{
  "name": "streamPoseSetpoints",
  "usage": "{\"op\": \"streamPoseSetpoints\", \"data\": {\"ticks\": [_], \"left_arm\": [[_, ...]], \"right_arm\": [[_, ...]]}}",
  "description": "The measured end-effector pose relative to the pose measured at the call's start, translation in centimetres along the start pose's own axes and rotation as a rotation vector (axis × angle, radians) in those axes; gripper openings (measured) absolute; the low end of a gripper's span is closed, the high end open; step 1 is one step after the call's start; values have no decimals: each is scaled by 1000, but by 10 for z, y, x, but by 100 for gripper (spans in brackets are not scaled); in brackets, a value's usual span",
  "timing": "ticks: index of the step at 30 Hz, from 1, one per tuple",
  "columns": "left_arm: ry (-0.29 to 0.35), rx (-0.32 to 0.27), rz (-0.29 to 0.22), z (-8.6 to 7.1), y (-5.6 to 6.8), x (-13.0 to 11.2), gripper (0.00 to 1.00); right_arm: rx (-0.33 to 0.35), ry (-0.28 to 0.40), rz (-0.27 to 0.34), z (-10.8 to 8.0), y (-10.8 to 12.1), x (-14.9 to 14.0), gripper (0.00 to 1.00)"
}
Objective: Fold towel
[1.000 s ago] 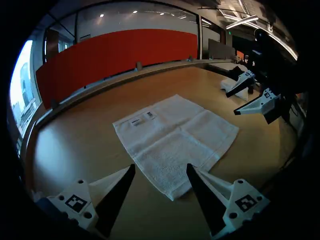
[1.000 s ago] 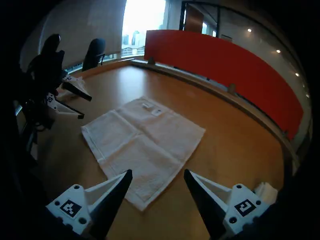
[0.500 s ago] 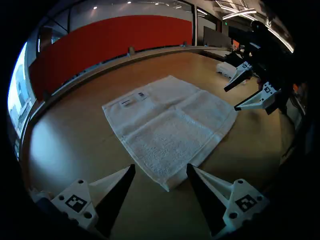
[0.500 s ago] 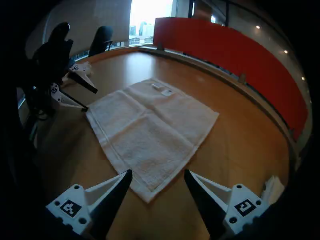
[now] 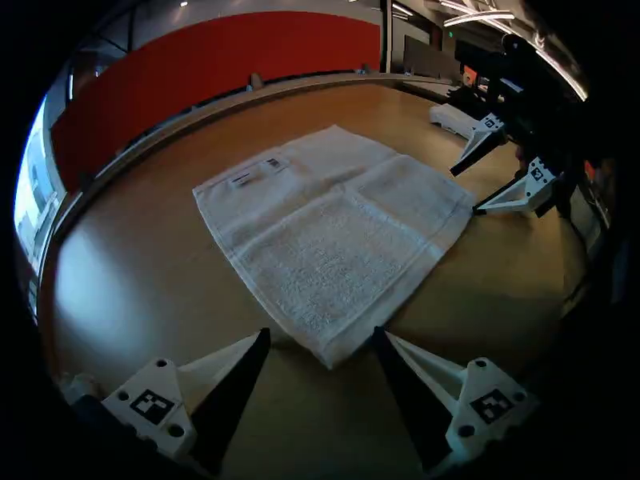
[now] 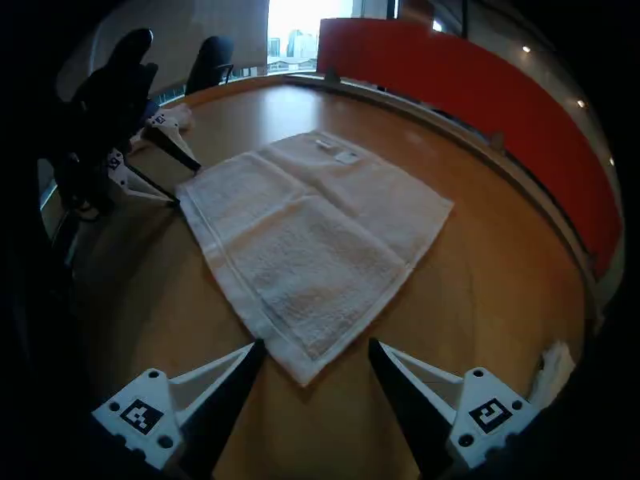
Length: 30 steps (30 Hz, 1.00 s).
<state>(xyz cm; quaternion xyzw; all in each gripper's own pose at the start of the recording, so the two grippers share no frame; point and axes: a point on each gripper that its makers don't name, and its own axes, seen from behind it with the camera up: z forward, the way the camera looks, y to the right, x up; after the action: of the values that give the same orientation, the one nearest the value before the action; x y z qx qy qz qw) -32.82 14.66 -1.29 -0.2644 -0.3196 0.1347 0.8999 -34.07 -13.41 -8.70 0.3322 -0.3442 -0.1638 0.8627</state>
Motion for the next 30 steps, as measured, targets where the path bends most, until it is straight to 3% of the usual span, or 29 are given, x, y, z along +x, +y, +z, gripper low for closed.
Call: {"op": "streamPoseSetpoints", "data": {"ticks": [14,23,30], "left_arm": [[-24,-13,-10,1,2,-2,93],[-36,-26,2,3,8,-1,77],[-46,-21,-6,2,9,-1,66]], "right_arm": [[45,-4,29,1,-5,-4,80],[47,-2,32,1,-6,-4,62],[46,-1,35,1,-8,-4,32]]}}
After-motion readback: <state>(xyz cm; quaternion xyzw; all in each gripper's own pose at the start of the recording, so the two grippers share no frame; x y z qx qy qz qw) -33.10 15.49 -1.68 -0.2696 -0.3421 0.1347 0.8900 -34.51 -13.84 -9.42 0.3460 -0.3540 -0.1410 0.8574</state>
